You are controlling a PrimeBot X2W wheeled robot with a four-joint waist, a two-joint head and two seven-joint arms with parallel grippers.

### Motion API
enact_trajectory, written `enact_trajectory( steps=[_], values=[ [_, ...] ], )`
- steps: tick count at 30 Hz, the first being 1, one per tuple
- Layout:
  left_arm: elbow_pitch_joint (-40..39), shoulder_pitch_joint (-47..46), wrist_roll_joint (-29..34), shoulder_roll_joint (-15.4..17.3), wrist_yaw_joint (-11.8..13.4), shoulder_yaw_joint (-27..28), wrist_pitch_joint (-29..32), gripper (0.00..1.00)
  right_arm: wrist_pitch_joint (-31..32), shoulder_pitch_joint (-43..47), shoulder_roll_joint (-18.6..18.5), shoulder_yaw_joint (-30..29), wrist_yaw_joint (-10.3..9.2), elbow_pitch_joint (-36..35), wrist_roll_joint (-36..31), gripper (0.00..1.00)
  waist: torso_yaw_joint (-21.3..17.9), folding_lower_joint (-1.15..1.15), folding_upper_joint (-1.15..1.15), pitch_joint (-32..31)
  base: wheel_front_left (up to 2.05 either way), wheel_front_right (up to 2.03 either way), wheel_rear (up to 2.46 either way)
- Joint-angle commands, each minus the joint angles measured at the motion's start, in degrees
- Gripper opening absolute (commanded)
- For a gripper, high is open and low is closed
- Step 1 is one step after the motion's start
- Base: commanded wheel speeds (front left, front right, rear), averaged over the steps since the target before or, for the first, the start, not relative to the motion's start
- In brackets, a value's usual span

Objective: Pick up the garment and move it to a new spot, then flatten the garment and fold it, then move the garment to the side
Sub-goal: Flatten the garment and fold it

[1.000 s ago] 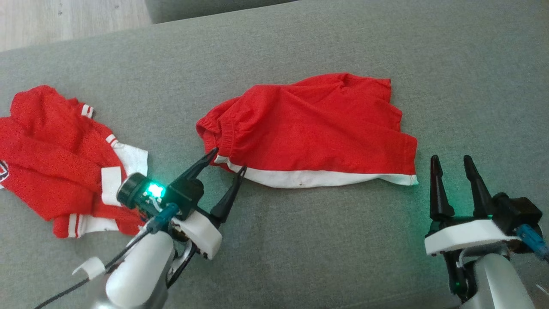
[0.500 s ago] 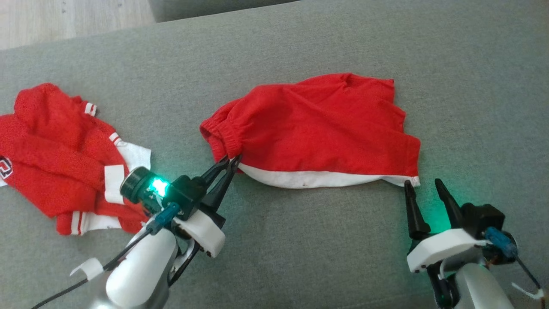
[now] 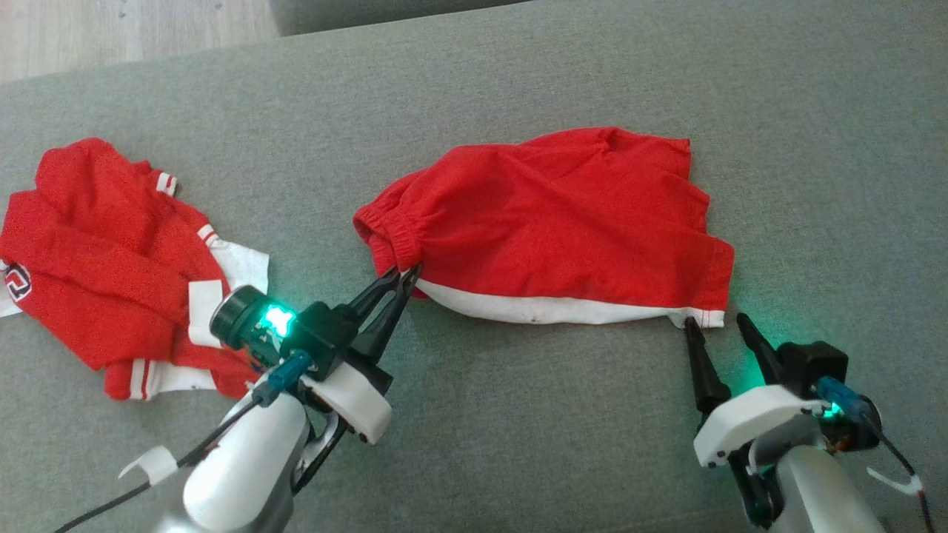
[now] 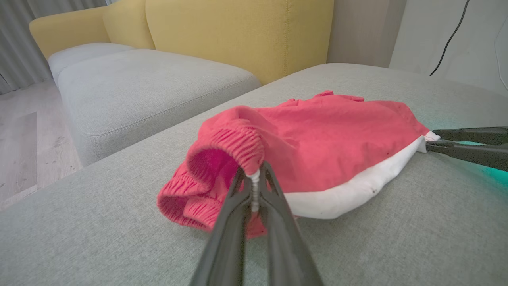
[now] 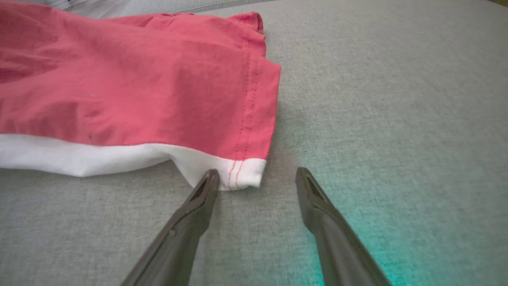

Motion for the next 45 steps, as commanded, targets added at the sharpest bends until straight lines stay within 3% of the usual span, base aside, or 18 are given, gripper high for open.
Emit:
enact_trajectory(
  steps=[1, 7, 8, 11, 20, 27, 35, 45],
  values=[
    [-2.1, -0.8, -0.5, 1.4, 0.5, 1.5, -0.3, 0.0, 0.5, -1.6, -0.3, 1.9, -0.04, -0.8, -0.5, 1.0, -0.1, 0.0, 0.0, 0.0, 0.0, 0.0, 0.0],
    [-2.2, -0.9, -0.8, 1.6, 0.6, 1.0, 0.0, 0.0, 0.3, -2.1, -0.3, 2.9, -0.04, -0.4, -0.6, 1.0, -0.1, 0.0, 0.0, -0.1, 0.0, 0.0, 0.0],
    [-2.2, -0.9, -0.8, 1.6, 0.7, 1.0, 0.1, 0.0, 0.3, -2.2, -0.3, 3.2, -0.04, -0.3, -0.6, 0.9, -0.1, 0.0, 0.0, -0.1, 0.0, 0.0, 0.0],
    [-2.1, -0.9, -1.0, 1.7, 0.7, 0.8, 0.2, 0.0, 0.3, -2.3, -0.3, 3.7, -0.04, -0.1, -1.2, 0.0, -0.1, 0.0, 0.0, -0.2, 0.0, 0.0, 0.0],
    [-1.7, -0.3, -1.9, 2.4, 1.2, 0.9, 0.2, 0.0, -1.9, -1.7, -0.3, 2.1, -0.04, -2.5, -1.1, 0.0, -0.5, 0.0, 0.0, -1.8, 0.0, 0.0, 0.0],
    [-3.7, -2.3, -4.1, 4.1, 1.1, 2.8, 1.1, 0.0, -3.0, -4.0, -0.3, 0.9, -0.04, -9.8, 2.1, 0.0, -1.3, 0.0, 0.0, -4.3, 0.0, 0.0, 0.0],
    [-6.7, -13.5, -7.6, 6.7, -0.2, 2.8, 6.3, 0.0, 2.6, -13.6, -0.3, 0.0, -0.04, -18.3, 5.5, 0.0, -1.1, 0.0, 0.0, -7.1, 0.0, 0.0, 0.0],
    [-4.0, -28.8, -11.6, 7.6, -0.5, 3.0, 8.1, 0.0, 6.4, -27.8, -2.7, -1.0, -0.04, -20.7, 6.9, 0.0, -1.3, 0.0, 0.0, -9.9, 0.0, 0.0, 0.0]
  ],
)
